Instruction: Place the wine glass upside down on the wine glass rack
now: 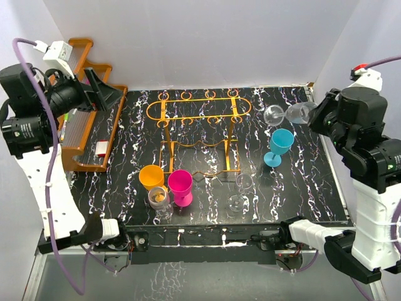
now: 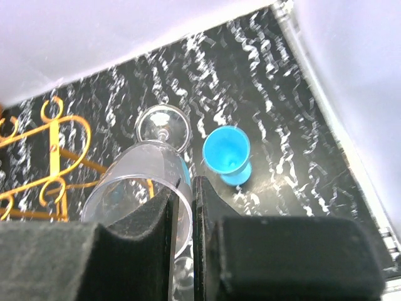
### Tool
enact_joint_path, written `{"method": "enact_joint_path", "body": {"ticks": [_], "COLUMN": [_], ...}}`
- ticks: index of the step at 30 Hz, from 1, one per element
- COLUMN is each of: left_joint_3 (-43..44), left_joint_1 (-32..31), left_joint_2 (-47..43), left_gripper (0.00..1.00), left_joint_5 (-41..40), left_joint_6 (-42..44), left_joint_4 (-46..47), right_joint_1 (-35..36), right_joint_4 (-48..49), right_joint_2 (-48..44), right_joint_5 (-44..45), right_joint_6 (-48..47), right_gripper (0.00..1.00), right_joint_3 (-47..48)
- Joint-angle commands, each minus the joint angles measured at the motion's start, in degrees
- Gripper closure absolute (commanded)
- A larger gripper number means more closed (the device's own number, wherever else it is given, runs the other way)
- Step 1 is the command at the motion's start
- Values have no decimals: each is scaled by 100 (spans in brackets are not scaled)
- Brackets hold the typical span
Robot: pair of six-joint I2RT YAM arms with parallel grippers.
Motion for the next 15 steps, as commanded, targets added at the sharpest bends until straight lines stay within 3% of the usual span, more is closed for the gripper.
{"method": "enact_joint_path", "body": {"ticks": [1,2,4,5,7,10,12,15], "left_joint_3": [-1287,-2167,-4015,-4270,-3879,-3799,-3715,-3594], "left_joint_1": [-2,-6,-116,-270,-887,-1606,-2008,-2353], "left_joint_2": [-353,-595,-900,-856,-586,-478,-311,69], "left_gripper": [3,3,3,3,3,3,3,3], "left_joint_5": [2254,2621,2677,2363,1957,1312,923,669], "left_joint_6": [-2851,-4216,-8388,-9291,-8633,-8482,-8346,-8417], "left_joint_4": [2358,3980,8653,9722,8702,8796,8647,8487], "right_joint_1": [5,0,-2,-1,5,4,3,4], "right_joint_4": [354,772,2061,2970,4938,7753,8280,7520], "right_joint_2": [200,29,-395,-685,-1262,-1811,-1547,-613], "right_joint_5": [1131,1416,1729,1680,984,-347,-908,-1380], "right_joint_6": [-319,-355,-552,-676,-1189,-1604,-1341,-578], "right_gripper": [92,92,92,92,92,92,92,92], "right_joint_3": [453,321,-189,-619,-1653,-3157,-3155,-2087]}}
